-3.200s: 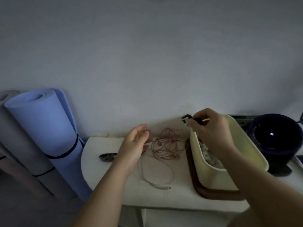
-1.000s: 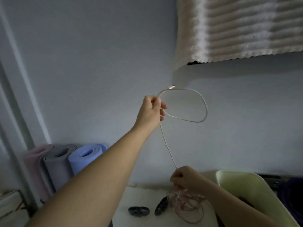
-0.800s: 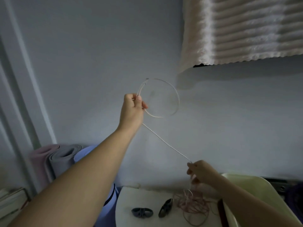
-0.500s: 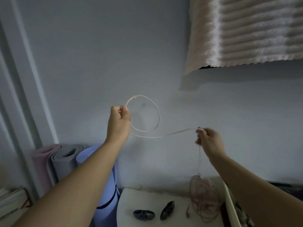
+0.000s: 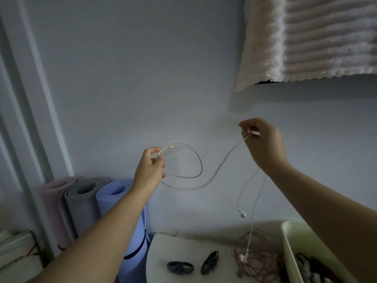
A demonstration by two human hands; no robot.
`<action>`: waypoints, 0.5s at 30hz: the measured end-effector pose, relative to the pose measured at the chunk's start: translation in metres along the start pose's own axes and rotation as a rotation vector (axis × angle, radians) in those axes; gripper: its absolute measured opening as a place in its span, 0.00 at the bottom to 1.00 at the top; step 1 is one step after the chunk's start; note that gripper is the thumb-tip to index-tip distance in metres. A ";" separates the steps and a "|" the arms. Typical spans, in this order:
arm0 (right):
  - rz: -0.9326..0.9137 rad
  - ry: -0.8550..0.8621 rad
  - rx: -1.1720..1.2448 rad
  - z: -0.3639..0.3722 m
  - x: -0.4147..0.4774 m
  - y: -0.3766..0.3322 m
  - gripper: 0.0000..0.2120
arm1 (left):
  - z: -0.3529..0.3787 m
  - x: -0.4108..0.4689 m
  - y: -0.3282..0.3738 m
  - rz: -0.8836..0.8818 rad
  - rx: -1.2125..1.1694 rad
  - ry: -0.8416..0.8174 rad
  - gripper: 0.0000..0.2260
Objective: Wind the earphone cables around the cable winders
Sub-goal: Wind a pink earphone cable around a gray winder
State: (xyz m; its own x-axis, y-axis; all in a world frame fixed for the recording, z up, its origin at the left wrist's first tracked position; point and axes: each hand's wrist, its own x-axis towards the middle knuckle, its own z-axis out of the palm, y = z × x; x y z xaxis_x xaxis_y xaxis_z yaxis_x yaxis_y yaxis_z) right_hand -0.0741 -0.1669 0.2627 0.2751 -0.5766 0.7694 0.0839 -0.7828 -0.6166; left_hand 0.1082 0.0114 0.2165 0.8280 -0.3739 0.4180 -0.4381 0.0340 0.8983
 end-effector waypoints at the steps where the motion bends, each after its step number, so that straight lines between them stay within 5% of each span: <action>1: 0.002 -0.022 -0.002 0.001 0.002 -0.002 0.10 | -0.001 0.000 0.000 -0.022 -0.024 -0.012 0.07; 8: 0.065 -0.299 0.011 0.018 0.007 -0.014 0.02 | -0.003 -0.007 -0.030 -0.233 -0.049 -0.183 0.07; 15: 0.214 -0.523 -0.028 0.043 -0.011 -0.014 0.10 | 0.006 -0.008 -0.095 -0.355 0.196 -0.375 0.09</action>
State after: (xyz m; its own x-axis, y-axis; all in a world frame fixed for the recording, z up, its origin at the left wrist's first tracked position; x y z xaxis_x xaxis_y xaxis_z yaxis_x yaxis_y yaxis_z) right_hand -0.0365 -0.1398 0.2555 0.7219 -0.5360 0.4377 -0.0498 -0.6711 -0.7397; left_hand 0.1407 0.0060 0.1272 0.7712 -0.6364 -0.0155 -0.2411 -0.3145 0.9181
